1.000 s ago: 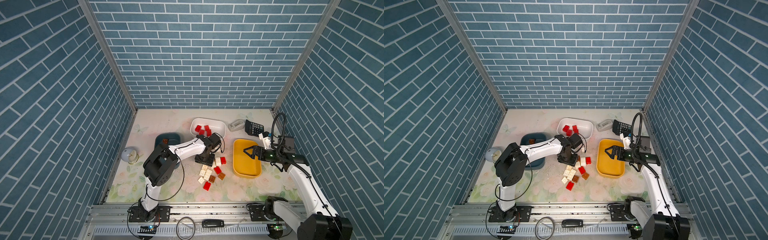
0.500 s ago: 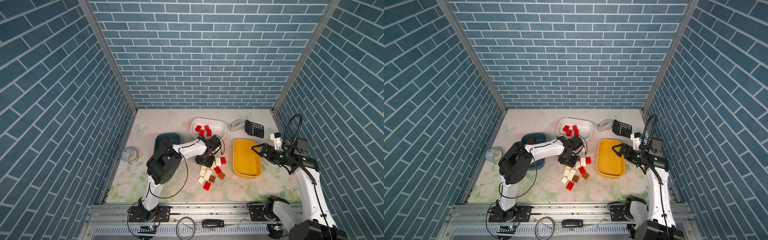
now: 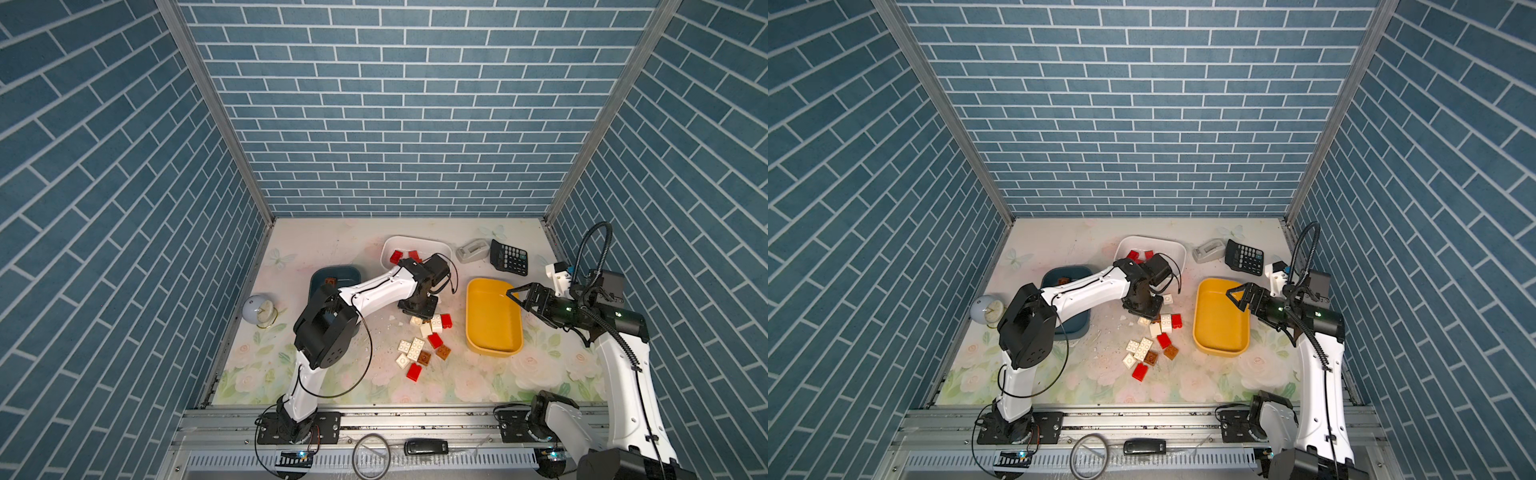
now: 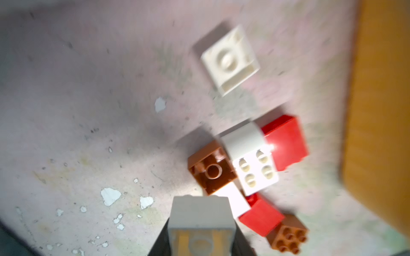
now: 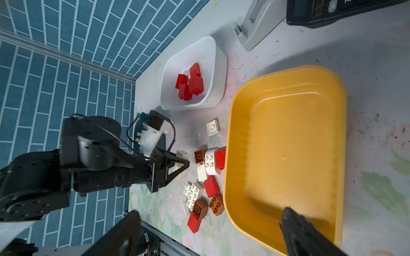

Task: Sort the legos into containers by color
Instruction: 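Carry the white brick over the yellow bin and open the left gripper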

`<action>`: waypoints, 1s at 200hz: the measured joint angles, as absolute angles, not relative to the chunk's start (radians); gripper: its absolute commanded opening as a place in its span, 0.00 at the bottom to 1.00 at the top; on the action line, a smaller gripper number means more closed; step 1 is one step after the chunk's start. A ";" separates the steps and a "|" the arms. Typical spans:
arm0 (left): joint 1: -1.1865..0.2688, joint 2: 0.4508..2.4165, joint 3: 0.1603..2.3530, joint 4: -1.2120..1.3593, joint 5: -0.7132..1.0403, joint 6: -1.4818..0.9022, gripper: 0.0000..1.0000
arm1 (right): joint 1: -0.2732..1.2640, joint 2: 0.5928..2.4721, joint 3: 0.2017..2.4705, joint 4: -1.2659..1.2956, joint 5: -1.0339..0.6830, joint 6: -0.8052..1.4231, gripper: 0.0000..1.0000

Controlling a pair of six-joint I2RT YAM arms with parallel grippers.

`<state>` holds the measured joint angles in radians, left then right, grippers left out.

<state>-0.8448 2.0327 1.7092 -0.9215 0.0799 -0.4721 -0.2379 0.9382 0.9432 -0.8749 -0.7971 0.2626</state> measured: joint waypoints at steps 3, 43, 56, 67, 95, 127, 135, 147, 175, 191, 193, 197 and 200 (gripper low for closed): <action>-0.844 2.033 1.731 -0.923 0.084 -0.475 0.31 | -0.238 0.943 0.945 -0.876 -0.797 0.262 0.99; -0.849 2.064 1.978 -0.900 0.163 -0.518 0.30 | -0.244 1.021 0.992 -0.904 -0.797 0.253 0.99; -0.856 2.100 2.040 -0.883 0.185 -0.532 0.31 | -0.245 1.037 1.007 -0.905 -0.796 0.252 0.99; -0.866 2.141 2.081 -0.862 0.201 -0.545 0.30 | -0.246 1.043 1.017 -0.905 -0.795 0.246 0.99; -0.895 2.240 2.121 -0.813 0.231 -0.574 0.30 | -0.248 1.047 1.032 -0.905 -0.789 0.237 0.99; -0.922 2.316 2.122 -0.739 0.247 -0.607 0.30 | -0.248 1.047 1.032 -0.905 -0.789 0.235 0.99; -0.926 2.326 2.122 -0.719 0.249 -0.613 0.30 | -0.248 1.047 1.032 -0.905 -0.789 0.235 0.99; -0.930 2.332 2.121 -0.693 0.249 -0.620 0.30 | -0.248 1.047 1.032 -0.905 -0.789 0.235 0.99; -0.934 2.332 2.120 -0.621 0.252 -0.637 0.31 | -0.249 1.046 1.031 -0.904 -0.789 0.235 0.99; -0.934 2.332 2.119 -0.601 0.252 -0.641 0.40 | -0.250 1.046 1.031 -0.904 -0.790 0.235 0.99; -0.934 2.332 2.119 -0.599 0.252 -0.641 0.41 | -0.250 1.046 1.031 -0.904 -0.790 0.235 0.99; -0.934 2.332 2.119 -0.595 0.252 -0.641 0.43 | -0.250 1.046 1.031 -0.904 -0.790 0.235 0.99; -0.934 2.332 2.119 -0.592 0.252 -0.643 0.46 | -0.250 1.046 1.031 -0.904 -0.790 0.235 0.99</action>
<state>-0.9340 2.3322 2.1193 -0.5919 0.2520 -0.6426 -0.2501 1.0462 1.0309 -0.9043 -0.7898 0.2352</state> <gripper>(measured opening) 0.387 0.989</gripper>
